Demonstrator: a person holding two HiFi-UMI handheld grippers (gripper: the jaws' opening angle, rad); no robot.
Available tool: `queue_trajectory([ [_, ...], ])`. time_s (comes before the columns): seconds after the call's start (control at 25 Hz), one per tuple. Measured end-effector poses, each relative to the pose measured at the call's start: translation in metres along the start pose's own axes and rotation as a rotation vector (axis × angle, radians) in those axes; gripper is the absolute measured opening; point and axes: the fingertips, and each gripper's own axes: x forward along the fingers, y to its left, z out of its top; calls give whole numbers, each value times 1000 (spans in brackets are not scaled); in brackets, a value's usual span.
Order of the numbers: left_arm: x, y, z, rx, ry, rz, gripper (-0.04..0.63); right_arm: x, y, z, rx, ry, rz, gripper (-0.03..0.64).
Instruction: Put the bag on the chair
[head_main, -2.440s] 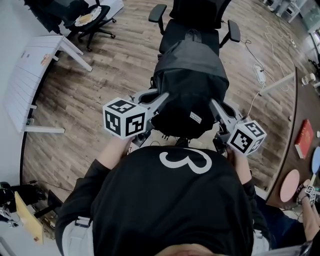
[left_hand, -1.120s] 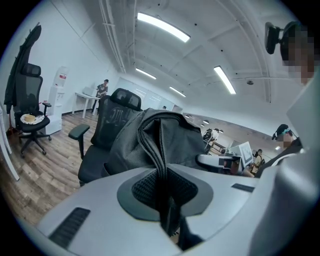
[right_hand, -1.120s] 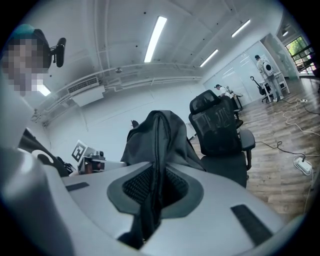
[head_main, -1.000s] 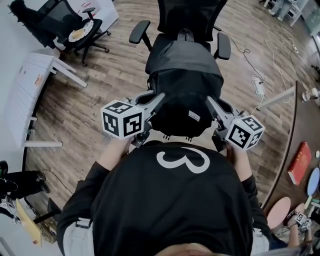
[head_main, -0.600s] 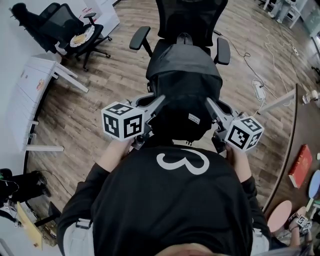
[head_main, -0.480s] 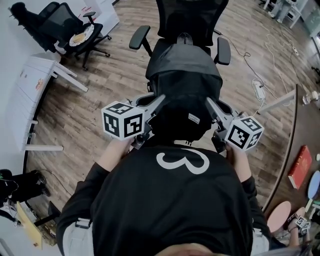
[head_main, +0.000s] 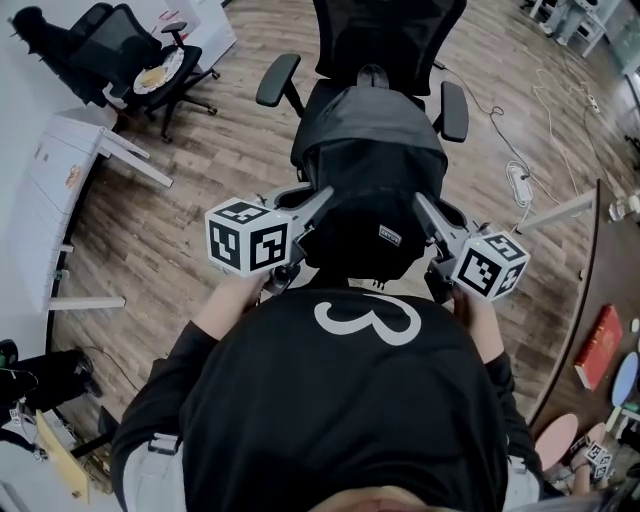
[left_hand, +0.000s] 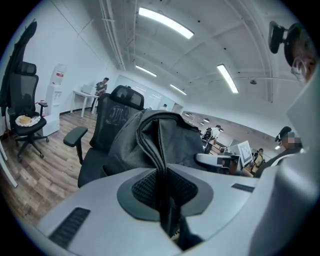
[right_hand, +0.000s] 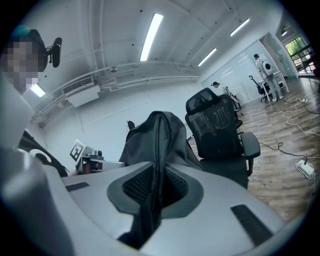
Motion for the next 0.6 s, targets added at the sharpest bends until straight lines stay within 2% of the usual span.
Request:
queue_trajectory([
  [0.6,71,95,61,-27,52,-9,43,99,-72,42,39,26,-40,51],
])
